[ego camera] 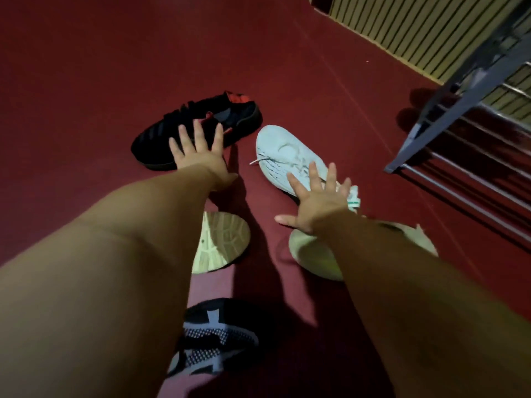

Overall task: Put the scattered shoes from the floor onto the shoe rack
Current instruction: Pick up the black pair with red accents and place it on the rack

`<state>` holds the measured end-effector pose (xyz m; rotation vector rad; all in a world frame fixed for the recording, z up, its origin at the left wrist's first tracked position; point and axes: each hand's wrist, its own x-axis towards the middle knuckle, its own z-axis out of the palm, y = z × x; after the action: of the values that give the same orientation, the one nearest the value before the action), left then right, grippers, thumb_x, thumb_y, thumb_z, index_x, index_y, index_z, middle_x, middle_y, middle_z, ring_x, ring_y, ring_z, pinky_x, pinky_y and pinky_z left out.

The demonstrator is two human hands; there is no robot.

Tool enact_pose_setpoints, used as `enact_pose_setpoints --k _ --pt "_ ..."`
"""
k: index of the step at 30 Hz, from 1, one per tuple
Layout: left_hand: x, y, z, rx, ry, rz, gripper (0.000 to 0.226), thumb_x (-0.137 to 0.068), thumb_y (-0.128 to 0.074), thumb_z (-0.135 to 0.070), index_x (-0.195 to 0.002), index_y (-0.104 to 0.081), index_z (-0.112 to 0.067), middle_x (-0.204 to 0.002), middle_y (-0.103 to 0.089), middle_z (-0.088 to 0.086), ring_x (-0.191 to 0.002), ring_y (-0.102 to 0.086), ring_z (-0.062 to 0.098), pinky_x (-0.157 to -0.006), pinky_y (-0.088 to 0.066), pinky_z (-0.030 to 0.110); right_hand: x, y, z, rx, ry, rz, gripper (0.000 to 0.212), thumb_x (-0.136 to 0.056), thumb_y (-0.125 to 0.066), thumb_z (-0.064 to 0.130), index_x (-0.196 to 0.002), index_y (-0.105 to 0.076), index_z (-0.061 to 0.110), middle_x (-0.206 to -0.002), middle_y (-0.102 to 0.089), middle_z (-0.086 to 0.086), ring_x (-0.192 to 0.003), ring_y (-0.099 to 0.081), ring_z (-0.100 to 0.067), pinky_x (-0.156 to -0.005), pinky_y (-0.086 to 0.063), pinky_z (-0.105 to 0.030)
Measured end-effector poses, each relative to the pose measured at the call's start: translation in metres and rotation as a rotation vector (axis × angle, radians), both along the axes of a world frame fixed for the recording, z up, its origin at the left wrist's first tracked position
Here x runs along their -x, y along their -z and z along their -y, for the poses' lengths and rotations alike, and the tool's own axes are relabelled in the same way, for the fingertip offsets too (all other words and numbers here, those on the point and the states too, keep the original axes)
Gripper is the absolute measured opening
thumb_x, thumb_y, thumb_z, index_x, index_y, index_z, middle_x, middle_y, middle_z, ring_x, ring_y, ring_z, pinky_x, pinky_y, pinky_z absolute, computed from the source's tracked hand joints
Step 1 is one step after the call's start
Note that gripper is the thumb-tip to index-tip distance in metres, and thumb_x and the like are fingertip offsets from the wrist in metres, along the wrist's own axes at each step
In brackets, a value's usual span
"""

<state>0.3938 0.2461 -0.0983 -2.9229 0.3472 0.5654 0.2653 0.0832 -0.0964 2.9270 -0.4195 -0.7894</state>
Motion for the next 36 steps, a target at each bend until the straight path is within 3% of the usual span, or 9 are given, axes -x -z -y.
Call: enact_pose_setpoints --k 4,8,11,16,23,29,36 --pt "-0.047 0.014 -0.005 0.014 -0.062 0.058 0.109 -0.077 -0.049 -0.074 -0.145 0.025 -0.030 -0.153 0.026 0.017 -0.140 0.021 0.042 -0.112 0.008 0.056 -0.009 0.019 0.016 -0.043 0.059 -0.003 0.079 -0.081 -0.021 0.080 -0.146 0.006 0.044 -0.156 0.023 -0.003 -0.143 0.011 -0.040 -0.110 -0.008 -0.060" --pt "-0.077 0.017 -0.004 0.068 -0.092 0.035 0.111 -0.071 -0.048 -0.080 -0.143 0.025 -0.038 -0.156 0.018 0.015 -0.141 0.016 0.042 -0.114 0.006 0.056 -0.013 0.025 0.019 -0.070 0.074 0.000 0.075 -0.084 -0.019 0.076 -0.146 0.006 0.044 -0.156 0.024 -0.004 -0.141 0.016 -0.041 -0.109 0.002 -0.063" --pt "-0.086 0.021 -0.009 0.103 -0.097 -0.004 0.115 -0.063 -0.050 -0.084 -0.142 0.022 -0.043 -0.157 -0.002 0.018 -0.143 0.001 0.042 -0.115 0.001 0.054 -0.011 0.025 0.020 -0.099 0.079 0.005 0.078 -0.081 -0.020 0.079 -0.146 0.006 0.044 -0.155 0.027 -0.004 -0.139 0.022 -0.040 -0.109 0.009 -0.062" --pt "-0.086 0.012 -0.025 0.100 0.015 -0.027 0.122 -0.066 -0.067 -0.069 -0.146 0.020 -0.038 -0.149 -0.018 0.023 -0.136 -0.019 0.042 -0.114 -0.014 0.051 -0.011 0.027 0.020 -0.108 0.095 -0.015 0.080 -0.079 -0.019 0.081 -0.145 0.008 0.046 -0.153 0.031 -0.002 -0.138 0.026 -0.039 -0.109 0.013 -0.060" --pt "-0.034 0.008 -0.024 0.259 -0.102 0.039 0.117 -0.067 -0.069 -0.063 -0.148 0.011 -0.036 -0.139 -0.031 0.023 -0.128 -0.029 0.040 -0.103 -0.029 0.049 -0.010 0.014 0.018 -0.095 0.077 0.001 0.083 -0.079 -0.013 0.082 -0.148 0.007 0.039 -0.156 0.024 -0.003 -0.141 0.022 -0.037 -0.113 0.010 -0.058" --pt "-0.003 -0.020 -0.018 0.167 -0.047 0.221 0.110 -0.069 -0.064 -0.065 -0.150 0.004 -0.034 -0.135 -0.034 0.022 -0.125 -0.031 0.039 -0.102 -0.028 0.050 0.028 -0.006 0.005 -0.074 -0.063 0.170 0.080 -0.083 -0.010 0.075 -0.148 0.010 0.033 -0.157 0.019 -0.004 -0.140 0.029 -0.031 -0.109 0.020 -0.058" --pt "0.039 -0.069 -0.005 0.231 -0.022 0.327 0.111 -0.069 -0.064 -0.066 -0.149 0.006 -0.034 -0.136 -0.032 0.022 -0.126 -0.029 0.039 -0.101 -0.027 0.050 0.088 -0.052 0.027 -0.065 0.094 0.291 0.079 -0.083 -0.012 0.075 -0.149 0.007 0.036 -0.159 0.013 -0.003 -0.141 0.025 -0.032 -0.108 0.019 -0.058"
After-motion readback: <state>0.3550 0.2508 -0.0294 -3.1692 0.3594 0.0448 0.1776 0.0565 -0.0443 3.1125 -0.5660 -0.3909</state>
